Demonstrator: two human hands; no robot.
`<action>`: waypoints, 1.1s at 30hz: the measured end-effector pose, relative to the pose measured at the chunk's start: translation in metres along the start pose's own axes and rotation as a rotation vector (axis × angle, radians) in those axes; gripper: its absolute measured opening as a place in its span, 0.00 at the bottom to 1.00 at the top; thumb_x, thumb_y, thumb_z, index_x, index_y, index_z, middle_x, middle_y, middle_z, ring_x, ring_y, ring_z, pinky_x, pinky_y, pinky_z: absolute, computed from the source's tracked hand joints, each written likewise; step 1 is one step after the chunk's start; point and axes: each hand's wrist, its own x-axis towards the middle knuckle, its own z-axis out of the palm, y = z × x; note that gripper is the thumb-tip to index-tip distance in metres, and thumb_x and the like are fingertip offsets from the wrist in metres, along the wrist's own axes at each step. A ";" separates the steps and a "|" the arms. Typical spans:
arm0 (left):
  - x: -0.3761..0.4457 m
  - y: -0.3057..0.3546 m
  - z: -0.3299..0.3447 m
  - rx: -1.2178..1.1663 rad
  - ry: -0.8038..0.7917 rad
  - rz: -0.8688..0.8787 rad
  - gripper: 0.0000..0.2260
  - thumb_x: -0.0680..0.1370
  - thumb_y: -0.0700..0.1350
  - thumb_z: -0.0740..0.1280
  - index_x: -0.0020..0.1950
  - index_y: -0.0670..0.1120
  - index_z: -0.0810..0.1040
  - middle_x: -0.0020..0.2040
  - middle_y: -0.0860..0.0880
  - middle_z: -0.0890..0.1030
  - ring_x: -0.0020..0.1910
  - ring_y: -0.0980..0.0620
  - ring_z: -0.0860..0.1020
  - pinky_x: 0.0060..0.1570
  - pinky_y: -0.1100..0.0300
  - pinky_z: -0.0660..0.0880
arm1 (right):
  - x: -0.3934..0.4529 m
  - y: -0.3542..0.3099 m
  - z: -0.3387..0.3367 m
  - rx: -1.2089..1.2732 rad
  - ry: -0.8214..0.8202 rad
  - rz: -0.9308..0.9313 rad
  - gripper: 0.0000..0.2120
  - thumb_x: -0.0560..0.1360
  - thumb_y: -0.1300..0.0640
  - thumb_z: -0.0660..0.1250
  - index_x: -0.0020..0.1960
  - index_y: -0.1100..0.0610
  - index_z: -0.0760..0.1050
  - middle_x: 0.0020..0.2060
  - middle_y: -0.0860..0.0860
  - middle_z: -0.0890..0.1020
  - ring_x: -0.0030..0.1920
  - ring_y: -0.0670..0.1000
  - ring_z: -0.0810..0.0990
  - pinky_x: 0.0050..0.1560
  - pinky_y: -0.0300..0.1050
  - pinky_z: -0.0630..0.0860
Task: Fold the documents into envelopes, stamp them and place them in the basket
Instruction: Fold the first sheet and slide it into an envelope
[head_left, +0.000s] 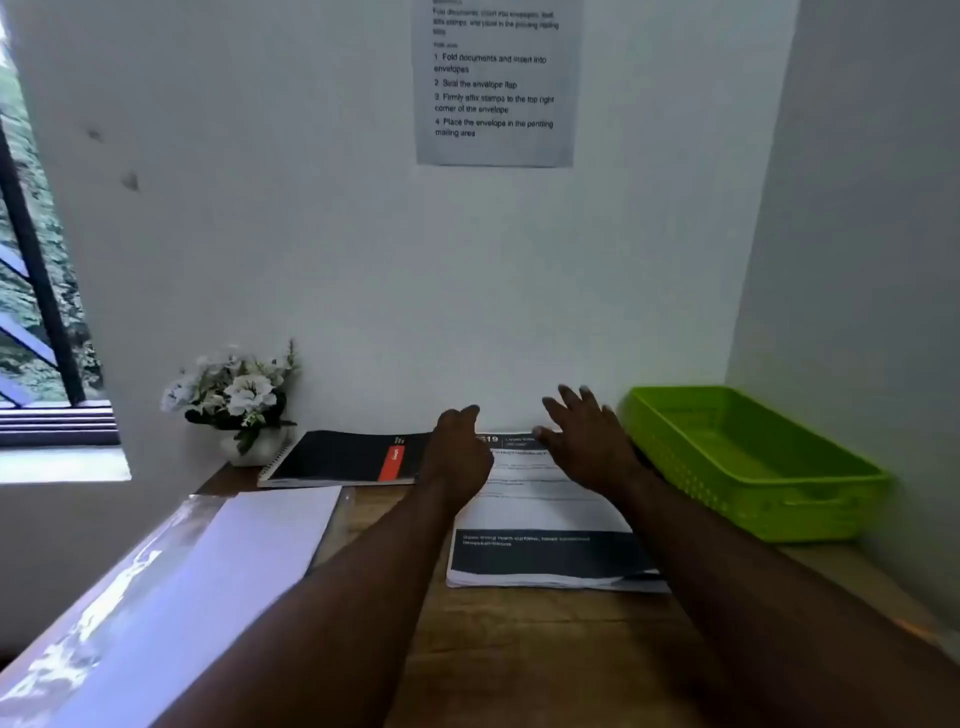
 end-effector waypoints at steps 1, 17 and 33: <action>0.003 -0.003 0.005 -0.022 -0.030 -0.048 0.22 0.78 0.38 0.61 0.73 0.42 0.66 0.71 0.41 0.68 0.70 0.44 0.66 0.67 0.58 0.62 | -0.002 0.007 0.007 -0.029 -0.047 0.046 0.26 0.81 0.42 0.51 0.75 0.52 0.58 0.77 0.53 0.55 0.76 0.57 0.51 0.72 0.59 0.56; 0.055 -0.033 0.051 -0.084 0.039 -0.366 0.23 0.76 0.42 0.64 0.71 0.45 0.67 0.65 0.42 0.75 0.64 0.42 0.73 0.64 0.53 0.70 | -0.014 0.039 0.070 0.004 -0.249 0.106 0.21 0.78 0.37 0.49 0.66 0.44 0.64 0.65 0.48 0.69 0.66 0.56 0.68 0.66 0.62 0.61; 0.093 -0.023 0.051 -0.151 0.024 -0.555 0.23 0.68 0.44 0.71 0.60 0.37 0.73 0.58 0.37 0.78 0.57 0.38 0.77 0.58 0.44 0.76 | -0.013 0.041 0.069 0.052 -0.243 0.105 0.23 0.78 0.36 0.49 0.69 0.44 0.64 0.69 0.48 0.67 0.70 0.57 0.64 0.69 0.63 0.57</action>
